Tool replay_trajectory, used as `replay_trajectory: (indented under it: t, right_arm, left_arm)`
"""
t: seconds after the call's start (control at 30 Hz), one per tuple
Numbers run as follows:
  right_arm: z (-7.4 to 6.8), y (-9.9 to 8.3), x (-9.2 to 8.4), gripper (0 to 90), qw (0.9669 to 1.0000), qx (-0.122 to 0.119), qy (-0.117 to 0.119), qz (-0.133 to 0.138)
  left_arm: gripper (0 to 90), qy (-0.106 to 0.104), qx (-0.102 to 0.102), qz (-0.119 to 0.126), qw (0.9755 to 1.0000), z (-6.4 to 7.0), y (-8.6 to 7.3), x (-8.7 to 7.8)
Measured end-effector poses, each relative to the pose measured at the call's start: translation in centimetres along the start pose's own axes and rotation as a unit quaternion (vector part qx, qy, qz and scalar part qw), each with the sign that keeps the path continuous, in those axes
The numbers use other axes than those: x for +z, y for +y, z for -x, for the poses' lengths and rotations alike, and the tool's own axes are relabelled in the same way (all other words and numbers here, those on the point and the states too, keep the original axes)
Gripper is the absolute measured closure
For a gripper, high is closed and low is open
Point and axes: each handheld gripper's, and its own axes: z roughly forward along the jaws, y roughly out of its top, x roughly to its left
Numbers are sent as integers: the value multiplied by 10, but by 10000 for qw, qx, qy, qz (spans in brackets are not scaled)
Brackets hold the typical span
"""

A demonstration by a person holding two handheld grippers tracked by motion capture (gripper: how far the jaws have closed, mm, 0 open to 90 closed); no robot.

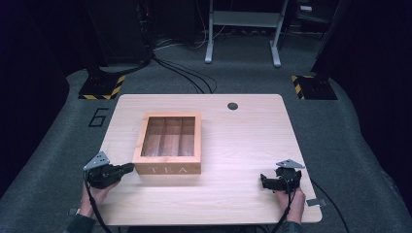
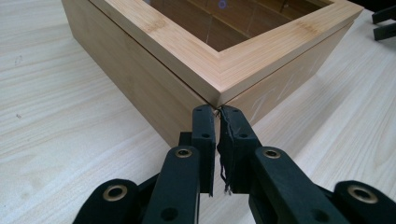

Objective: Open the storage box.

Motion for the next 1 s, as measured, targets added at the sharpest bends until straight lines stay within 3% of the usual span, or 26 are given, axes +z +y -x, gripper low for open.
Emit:
replay_trajectory:
  t: [0.5,1.0]
  right_arm:
    - [0,0,0,7,10000,2,0,0]
    - [0,0,0,7,10000,1,0,0]
  left_arm:
    - [821,9,115,201,9997,-1,8,1]
    - [823,56,214,693,9973,-1,20,1]
